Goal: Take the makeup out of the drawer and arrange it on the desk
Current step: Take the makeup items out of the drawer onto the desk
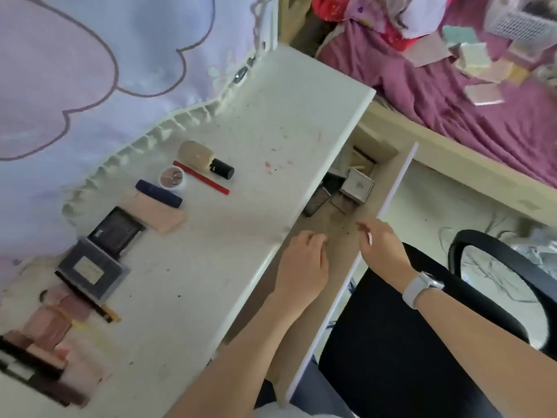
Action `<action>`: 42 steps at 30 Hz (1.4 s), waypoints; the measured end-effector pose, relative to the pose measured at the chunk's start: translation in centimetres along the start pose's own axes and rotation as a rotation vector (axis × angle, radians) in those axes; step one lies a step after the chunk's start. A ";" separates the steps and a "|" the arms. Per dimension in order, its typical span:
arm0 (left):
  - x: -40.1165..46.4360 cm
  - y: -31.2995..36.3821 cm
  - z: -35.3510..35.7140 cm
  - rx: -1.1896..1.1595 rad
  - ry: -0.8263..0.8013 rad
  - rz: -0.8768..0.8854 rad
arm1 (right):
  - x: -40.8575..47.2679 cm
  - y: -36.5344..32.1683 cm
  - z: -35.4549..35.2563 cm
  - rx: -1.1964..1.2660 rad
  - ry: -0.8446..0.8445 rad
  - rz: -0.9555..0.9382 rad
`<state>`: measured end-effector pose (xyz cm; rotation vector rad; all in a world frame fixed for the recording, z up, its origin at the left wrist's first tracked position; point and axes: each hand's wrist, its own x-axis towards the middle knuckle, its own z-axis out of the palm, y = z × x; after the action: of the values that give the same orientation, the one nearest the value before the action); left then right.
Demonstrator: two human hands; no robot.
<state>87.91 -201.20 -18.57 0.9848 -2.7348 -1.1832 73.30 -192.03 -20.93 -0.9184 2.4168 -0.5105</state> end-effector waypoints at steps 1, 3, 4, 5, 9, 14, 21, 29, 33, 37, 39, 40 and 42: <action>1.5 0.2 1.0 0.030 -0.037 0.000 | 1.4 0.7 -0.3 -0.055 0.012 -0.011; 4.4 0.2 3.3 0.114 -0.111 -0.016 | 4.3 1.9 -0.4 -0.175 0.024 -0.025; 5.7 0.0 4.3 0.170 -0.142 -0.029 | 5.9 2.5 -0.3 -0.250 0.023 -0.033; 7.0 -0.3 5.3 0.229 -0.165 -0.047 | 7.5 2.9 -0.2 -0.337 0.018 -0.047; 11.6 -1.6 8.0 0.444 -0.125 -0.116 | 13.0 3.8 0.7 -0.613 -0.027 -0.093; 15.3 -2.5 9.6 0.664 0.041 -0.156 | 16.9 4.3 2.3 -0.747 -0.092 -0.066; 16.7 -2.3 9.9 0.722 0.092 -0.206 | 17.9 3.4 2.6 -0.656 -0.140 -0.005; 13.9 -2.5 9.1 0.258 -0.052 -0.287 | 15.7 3.3 -1.4 -0.470 -0.027 -0.029; 11.2 -0.3 7.0 -0.010 -0.063 -0.192 | 14.1 3.0 -2.7 -0.027 0.038 0.051; 8.0 1.0 3.6 -0.192 -0.012 -0.111 | 12.2 1.4 -2.7 0.321 0.111 0.123; 6.7 0.7 1.2 -0.205 0.036 -0.115 | 11.0 -0.1 -2.4 0.369 0.113 0.107; 6.1 0.3 -0.1 -0.201 0.058 -0.120 | 10.4 -1.0 -2.1 0.390 0.099 0.092; 4.8 -0.9 -2.3 -0.161 0.097 -0.130 | 9.1 -2.9 -1.3 0.426 0.053 0.052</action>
<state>85.14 -205.85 -18.64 1.1810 -2.4898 -1.3122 68.14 -200.13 -21.31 -0.6614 2.2399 -0.9919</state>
